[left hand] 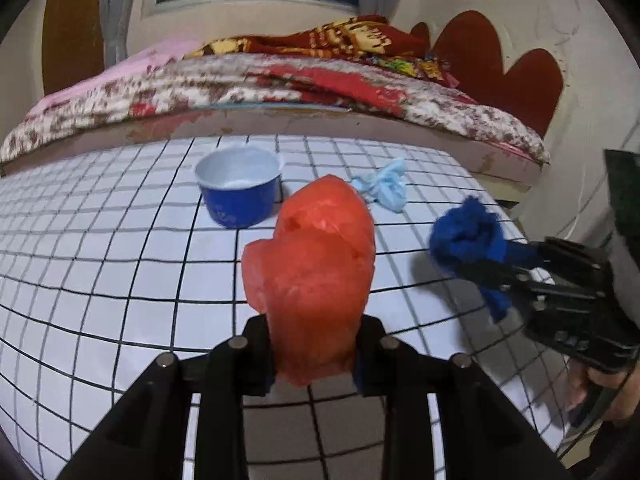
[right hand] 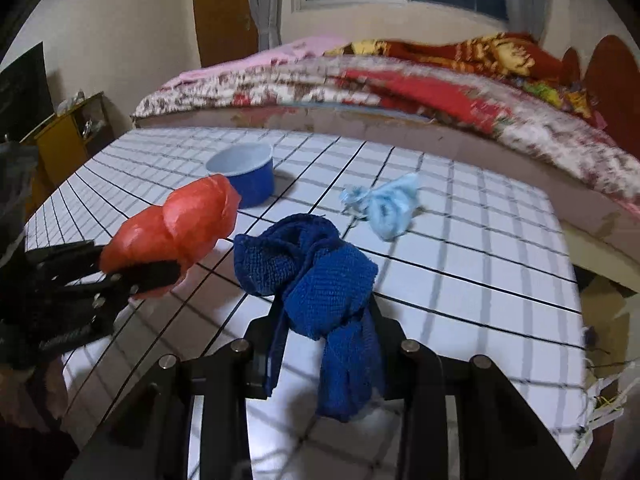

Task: Collect trash
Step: 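Lift the red bag and blue sock off the table with both tools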

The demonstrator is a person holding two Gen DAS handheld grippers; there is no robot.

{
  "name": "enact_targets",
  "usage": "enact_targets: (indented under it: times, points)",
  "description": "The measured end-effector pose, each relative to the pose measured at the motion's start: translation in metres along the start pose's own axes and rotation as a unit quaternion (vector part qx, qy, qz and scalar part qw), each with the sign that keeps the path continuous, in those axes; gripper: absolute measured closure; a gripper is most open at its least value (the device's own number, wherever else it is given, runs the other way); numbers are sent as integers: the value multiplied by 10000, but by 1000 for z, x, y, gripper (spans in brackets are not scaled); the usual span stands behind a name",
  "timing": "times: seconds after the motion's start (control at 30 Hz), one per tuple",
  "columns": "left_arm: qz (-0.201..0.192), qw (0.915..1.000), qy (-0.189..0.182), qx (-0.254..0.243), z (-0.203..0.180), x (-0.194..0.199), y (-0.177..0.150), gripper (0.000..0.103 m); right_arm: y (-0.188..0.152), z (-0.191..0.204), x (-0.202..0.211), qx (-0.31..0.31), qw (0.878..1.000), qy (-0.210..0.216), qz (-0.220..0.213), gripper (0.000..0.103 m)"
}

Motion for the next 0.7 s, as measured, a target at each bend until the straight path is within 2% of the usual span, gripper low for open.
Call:
enact_targets:
  times: [0.33, 0.7]
  points:
    - [-230, 9986, -371, -312, -65, 45, -28, 73, -47, -56, 118, -707, 9952, -456, -503, 66]
    - [-285, 9948, -698, -689, -137, 87, -62, 73, -111, -85, 219, -1243, 9847, -932, -792, 66]
Point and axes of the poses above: each gripper's, at about its wrist camera, not at the fingertips, and x roughly against the way its jaws point, z to its left, y to its top, the point moved 4 cm from there along -x, roughly the way its jaws point, and after that the axes turned 12 degrees about -y, right-handed, at the moved point
